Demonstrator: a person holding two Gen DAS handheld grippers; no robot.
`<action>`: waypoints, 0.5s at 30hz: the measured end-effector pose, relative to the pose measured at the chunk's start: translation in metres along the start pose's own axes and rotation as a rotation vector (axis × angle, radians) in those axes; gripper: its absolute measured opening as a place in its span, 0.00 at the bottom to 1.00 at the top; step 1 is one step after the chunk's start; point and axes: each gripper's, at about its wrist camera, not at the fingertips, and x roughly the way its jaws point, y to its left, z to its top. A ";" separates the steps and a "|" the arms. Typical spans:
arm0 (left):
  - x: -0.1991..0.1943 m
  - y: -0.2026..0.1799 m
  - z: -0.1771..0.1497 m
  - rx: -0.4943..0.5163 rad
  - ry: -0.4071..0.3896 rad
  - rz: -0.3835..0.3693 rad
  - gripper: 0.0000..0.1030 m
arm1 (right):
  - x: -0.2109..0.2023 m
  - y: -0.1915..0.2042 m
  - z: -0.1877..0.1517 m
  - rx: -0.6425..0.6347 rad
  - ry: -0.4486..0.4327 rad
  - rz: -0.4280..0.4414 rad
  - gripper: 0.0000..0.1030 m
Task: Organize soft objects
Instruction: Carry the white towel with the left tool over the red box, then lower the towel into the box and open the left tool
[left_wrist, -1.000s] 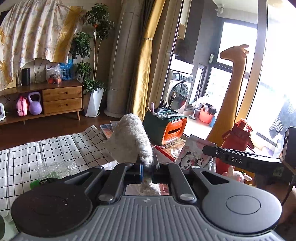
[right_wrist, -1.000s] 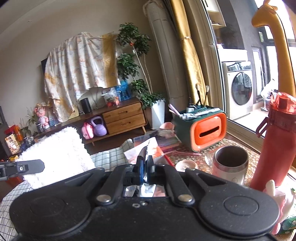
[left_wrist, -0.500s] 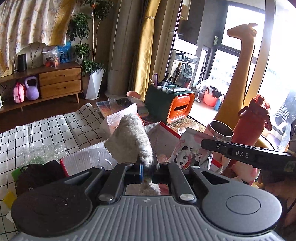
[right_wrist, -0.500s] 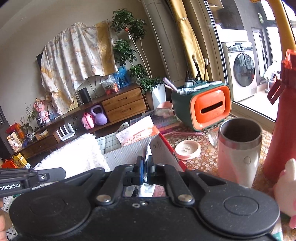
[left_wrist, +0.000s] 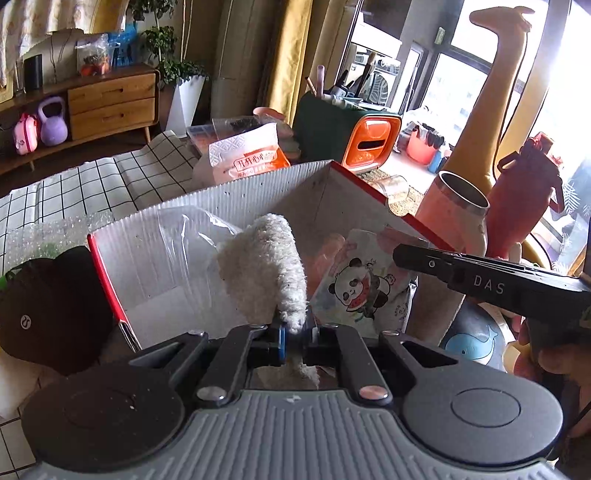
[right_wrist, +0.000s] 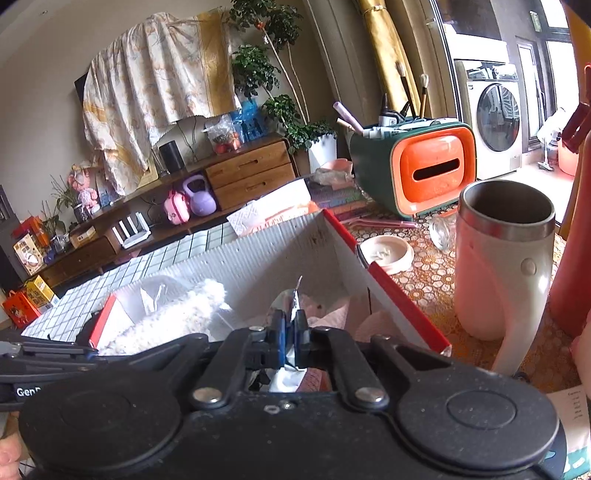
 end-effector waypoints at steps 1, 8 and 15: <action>0.003 0.001 -0.002 0.000 0.009 0.000 0.07 | 0.000 0.001 -0.001 -0.001 0.004 0.001 0.04; 0.017 0.005 -0.013 -0.017 0.093 0.004 0.07 | 0.002 0.002 -0.006 -0.007 0.033 -0.001 0.08; 0.019 0.000 -0.018 0.008 0.116 0.007 0.08 | -0.003 0.005 -0.006 -0.036 0.071 -0.017 0.16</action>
